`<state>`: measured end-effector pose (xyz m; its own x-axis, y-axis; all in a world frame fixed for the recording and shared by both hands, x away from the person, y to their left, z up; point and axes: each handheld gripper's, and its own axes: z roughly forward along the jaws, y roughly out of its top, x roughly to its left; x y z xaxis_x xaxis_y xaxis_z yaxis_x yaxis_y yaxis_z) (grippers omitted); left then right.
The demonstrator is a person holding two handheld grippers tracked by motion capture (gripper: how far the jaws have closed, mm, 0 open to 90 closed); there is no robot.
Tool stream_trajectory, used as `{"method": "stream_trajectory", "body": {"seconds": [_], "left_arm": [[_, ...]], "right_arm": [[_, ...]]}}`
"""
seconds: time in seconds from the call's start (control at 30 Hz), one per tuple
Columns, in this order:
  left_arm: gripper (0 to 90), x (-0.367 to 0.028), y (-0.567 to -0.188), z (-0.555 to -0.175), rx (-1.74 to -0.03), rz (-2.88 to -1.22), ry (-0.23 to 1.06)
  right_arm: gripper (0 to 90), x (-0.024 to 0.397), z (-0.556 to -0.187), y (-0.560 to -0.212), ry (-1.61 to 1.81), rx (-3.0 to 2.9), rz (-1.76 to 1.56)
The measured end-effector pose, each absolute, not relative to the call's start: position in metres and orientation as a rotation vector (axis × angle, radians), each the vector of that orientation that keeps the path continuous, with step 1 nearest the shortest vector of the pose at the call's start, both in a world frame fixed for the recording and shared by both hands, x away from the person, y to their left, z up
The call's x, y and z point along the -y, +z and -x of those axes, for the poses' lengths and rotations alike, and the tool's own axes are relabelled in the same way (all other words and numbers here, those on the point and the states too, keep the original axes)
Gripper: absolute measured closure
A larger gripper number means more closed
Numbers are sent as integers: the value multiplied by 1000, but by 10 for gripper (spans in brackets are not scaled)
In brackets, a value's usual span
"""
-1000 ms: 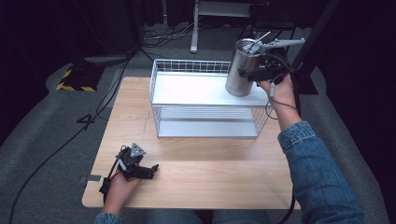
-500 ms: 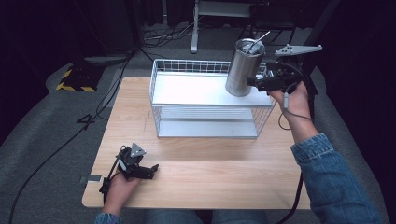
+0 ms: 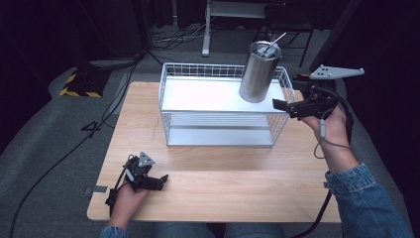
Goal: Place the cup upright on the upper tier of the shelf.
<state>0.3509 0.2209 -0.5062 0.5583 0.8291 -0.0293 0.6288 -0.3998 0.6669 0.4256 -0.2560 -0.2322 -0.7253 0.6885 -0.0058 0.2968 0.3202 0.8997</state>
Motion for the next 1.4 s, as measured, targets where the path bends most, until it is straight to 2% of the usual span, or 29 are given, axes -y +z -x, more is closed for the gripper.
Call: {"method": "stream_trajectory", "body": {"seconds": [0.23,0.67,1.0,1.4], "left_arm": [[18,-220,-506,-352,-1161,-2158,417],[19,-220,-506,-353,-1155,-2167,420],[19,-220,-506,-353,-1160,-2164,417],[19,-220,-506,-353,-1160,-2163,418]], "right_arm": [[22,259,-404,-240,1408,-2226,-818],[58,263,-373,-278,1362,-2323,-805],[60,266,-358,-308,1350,-2363,-819],[123,263,-350,-355,1275,-2432,-854]]}}
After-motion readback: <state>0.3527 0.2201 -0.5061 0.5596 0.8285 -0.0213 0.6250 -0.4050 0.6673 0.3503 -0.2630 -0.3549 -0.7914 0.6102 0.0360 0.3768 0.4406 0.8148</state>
